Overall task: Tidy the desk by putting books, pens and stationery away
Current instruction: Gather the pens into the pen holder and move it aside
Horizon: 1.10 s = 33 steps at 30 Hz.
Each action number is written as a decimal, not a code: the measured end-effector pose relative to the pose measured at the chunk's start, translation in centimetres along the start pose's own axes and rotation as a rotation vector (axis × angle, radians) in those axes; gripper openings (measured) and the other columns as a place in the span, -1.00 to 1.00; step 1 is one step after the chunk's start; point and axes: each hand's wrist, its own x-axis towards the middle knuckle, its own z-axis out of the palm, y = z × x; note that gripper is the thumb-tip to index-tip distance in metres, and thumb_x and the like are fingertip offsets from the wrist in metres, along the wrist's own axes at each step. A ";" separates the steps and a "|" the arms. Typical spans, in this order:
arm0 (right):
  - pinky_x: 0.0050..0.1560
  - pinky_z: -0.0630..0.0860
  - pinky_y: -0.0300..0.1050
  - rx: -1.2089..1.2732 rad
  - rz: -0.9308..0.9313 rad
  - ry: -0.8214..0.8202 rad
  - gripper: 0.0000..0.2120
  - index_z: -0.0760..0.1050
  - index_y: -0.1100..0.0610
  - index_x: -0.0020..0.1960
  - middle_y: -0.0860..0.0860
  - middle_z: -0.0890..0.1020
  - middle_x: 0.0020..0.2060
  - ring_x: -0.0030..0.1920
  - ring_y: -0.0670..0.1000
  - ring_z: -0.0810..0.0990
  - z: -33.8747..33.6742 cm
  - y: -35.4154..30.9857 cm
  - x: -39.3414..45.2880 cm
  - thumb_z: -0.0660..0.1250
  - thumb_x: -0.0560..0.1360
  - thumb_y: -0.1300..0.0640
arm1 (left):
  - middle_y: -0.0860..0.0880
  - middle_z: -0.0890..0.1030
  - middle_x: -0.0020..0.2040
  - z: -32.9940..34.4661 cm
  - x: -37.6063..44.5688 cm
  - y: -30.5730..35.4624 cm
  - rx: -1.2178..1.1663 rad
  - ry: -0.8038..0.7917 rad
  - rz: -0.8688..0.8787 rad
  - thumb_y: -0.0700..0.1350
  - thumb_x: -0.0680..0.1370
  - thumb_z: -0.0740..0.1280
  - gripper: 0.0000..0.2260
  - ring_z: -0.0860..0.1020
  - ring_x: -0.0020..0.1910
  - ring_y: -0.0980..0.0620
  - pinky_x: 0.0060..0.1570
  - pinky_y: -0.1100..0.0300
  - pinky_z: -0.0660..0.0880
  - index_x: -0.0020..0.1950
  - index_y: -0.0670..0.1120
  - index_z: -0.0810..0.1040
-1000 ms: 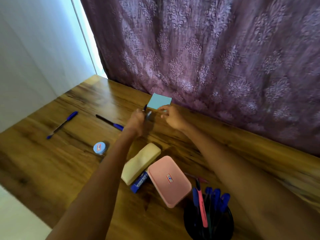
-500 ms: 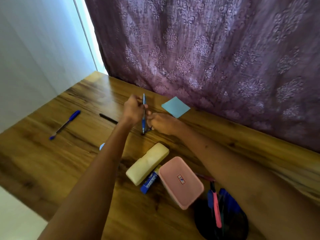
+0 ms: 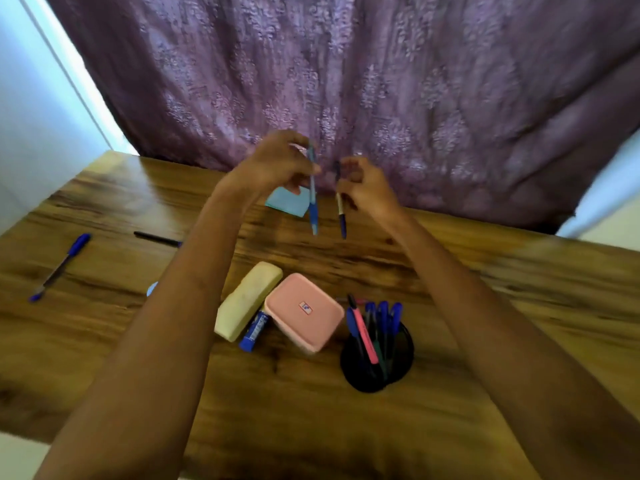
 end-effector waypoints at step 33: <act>-0.61 0.43 -0.33 0.019 0.460 -0.651 -0.76 0.59 0.32 -0.08 0.24 0.70 -0.22 -0.58 -0.08 0.56 -10.8 -0.1 -12.3 0.31 0.52 0.11 | -0.07 0.65 -0.28 8.2 -5.6 -0.5 0.466 -0.476 -0.016 -0.24 0.52 0.35 -0.89 0.61 -0.33 0.05 -0.43 0.29 0.51 -0.02 -0.25 0.63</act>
